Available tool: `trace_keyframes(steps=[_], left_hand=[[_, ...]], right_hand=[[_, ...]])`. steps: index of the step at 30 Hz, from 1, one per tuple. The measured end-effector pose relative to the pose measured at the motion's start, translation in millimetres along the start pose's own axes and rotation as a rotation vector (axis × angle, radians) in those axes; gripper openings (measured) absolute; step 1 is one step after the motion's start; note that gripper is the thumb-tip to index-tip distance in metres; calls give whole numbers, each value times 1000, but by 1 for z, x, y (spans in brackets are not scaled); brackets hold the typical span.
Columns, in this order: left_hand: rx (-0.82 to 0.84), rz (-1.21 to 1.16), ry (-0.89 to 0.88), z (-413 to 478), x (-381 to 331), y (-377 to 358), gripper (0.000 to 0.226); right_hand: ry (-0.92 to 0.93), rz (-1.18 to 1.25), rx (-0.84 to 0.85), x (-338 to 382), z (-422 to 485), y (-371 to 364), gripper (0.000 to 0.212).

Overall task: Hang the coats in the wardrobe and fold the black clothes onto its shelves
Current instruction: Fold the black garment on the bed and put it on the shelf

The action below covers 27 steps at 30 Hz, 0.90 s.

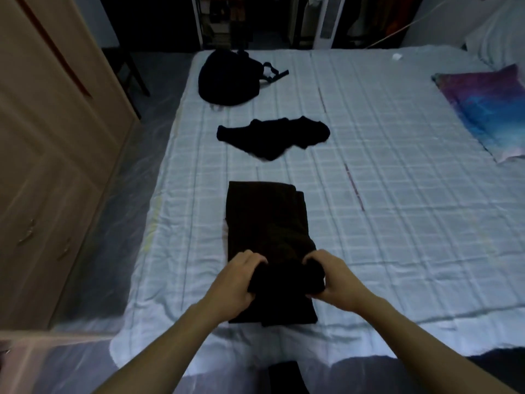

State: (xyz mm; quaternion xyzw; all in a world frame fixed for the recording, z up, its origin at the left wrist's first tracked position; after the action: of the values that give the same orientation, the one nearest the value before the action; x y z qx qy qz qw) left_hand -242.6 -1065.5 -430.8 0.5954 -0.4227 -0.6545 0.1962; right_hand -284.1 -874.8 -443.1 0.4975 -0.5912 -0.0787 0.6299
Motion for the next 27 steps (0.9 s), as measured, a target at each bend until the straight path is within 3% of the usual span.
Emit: trace_keyframes(steps=[3,5,7,11,15,22,27], left_hand=[[253,157,30,-27,21,-60,67],[384,119,99,-36,39,-87,74],[328,10,163,-28,57,-89,73],[46,-9,188,21,84,-53,46],[-67,13,231,83,111,-19,38],[-121,82,370,204,187,20,55],[122,187,443,264,247,-3,95]], right_hand=[[-72,-56,245,-18,-27,-55,91],[-135,-32,278,-32,-31,-74,100],[-176,9,164,-42,-18,-73,93],[-192,5,-19,-55,27,-52,49],[-191,11,-111,-64,91,-25,45],[-248,-11,-164,-106,227,11,54],[-314,-87,3,-153,299,-7,99]])
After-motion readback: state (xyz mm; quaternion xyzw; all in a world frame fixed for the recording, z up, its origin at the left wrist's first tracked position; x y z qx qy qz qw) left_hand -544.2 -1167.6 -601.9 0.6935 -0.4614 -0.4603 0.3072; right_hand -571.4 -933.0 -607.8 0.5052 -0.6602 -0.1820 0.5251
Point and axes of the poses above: each hand's wrist, its own z-axis towards the middle knuckle, its own y-axis out of the back of the hand, x = y × z, the point moved 9 cm from there along z, towards the middle knuckle, and after that the axes turned 1 degree about x, right-handed, at the moved point
